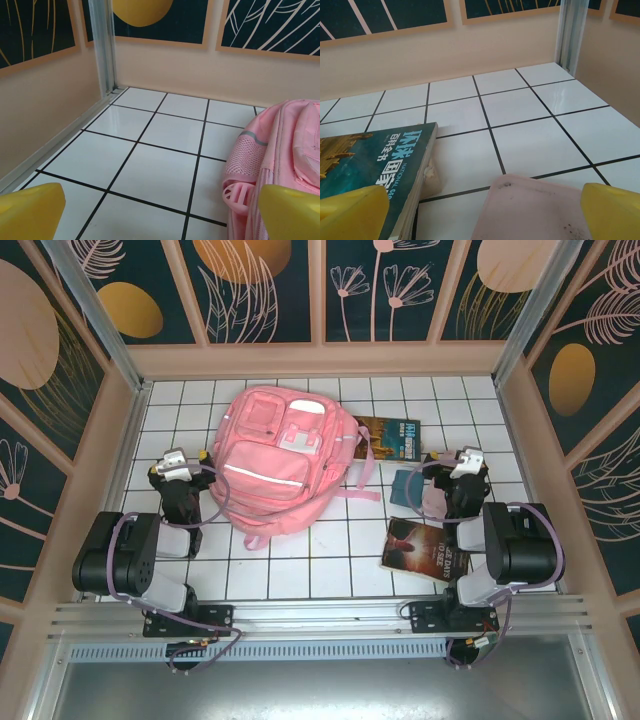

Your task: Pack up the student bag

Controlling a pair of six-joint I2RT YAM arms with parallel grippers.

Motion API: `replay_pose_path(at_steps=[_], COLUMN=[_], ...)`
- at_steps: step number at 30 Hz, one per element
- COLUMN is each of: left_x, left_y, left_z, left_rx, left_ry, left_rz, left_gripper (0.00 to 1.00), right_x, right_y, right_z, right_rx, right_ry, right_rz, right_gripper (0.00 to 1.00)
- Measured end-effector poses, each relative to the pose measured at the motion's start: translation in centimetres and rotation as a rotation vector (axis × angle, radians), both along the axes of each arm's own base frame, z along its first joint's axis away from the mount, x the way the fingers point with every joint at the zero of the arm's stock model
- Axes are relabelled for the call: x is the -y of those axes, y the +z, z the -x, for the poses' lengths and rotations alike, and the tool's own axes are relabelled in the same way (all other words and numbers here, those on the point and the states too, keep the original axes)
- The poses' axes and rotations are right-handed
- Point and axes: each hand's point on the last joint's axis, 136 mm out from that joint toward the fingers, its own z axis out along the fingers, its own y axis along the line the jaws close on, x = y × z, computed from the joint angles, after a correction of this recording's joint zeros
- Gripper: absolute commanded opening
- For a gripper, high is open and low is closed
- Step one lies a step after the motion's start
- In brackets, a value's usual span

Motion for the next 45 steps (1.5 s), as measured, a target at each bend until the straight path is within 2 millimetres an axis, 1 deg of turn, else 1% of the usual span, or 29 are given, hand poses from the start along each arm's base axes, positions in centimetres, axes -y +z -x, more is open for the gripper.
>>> replay_pose_path(at_steps=[29, 31, 33, 34, 36, 39, 42, 45], left_x=[0.0, 0.0, -0.1, -0.2, -0.4, -0.7, -0.7, -0.1], left_y=[0.0, 0.1, 0.7, 1.3, 2.6, 5.1, 7.5, 10.0], left_z=[0.0, 0.1, 0.3, 0.5, 0.8, 0.8, 0.4, -0.8], left_rx=[0.000, -0.001, 0.002, 0.009, 0.028, 0.053, 0.063, 0.033], left_ry=[0.000, 0.000, 0.007, 0.010, 0.019, 0.041, 0.047, 0.022], left_rz=[0.000, 0.000, 0.000, 0.000, 0.004, 0.024, 0.073, 0.147], left_gripper=[0.99, 0.99, 0.99, 0.99, 0.99, 0.98, 0.98, 0.98], right_x=[0.0, 0.0, -0.2, -0.3, -0.8, -1.6, -2.6, -3.5], right_y=[0.0, -0.1, -0.3, -0.1, 1.1, 4.1, 7.0, 9.7], right_z=[0.0, 0.0, -0.1, -0.2, -0.7, -1.7, -2.9, -5.0], right_rx=[0.001, -0.004, -0.030, -0.038, -0.033, -0.004, 0.001, -0.054], right_ry=[0.004, 0.004, 0.009, 0.013, 0.018, 0.004, -0.012, -0.017], right_rz=[-0.016, -0.016, -0.013, -0.012, -0.002, 0.019, 0.001, -0.094], right_gripper=[0.99, 0.99, 0.99, 0.99, 0.99, 0.99, 0.99, 0.99])
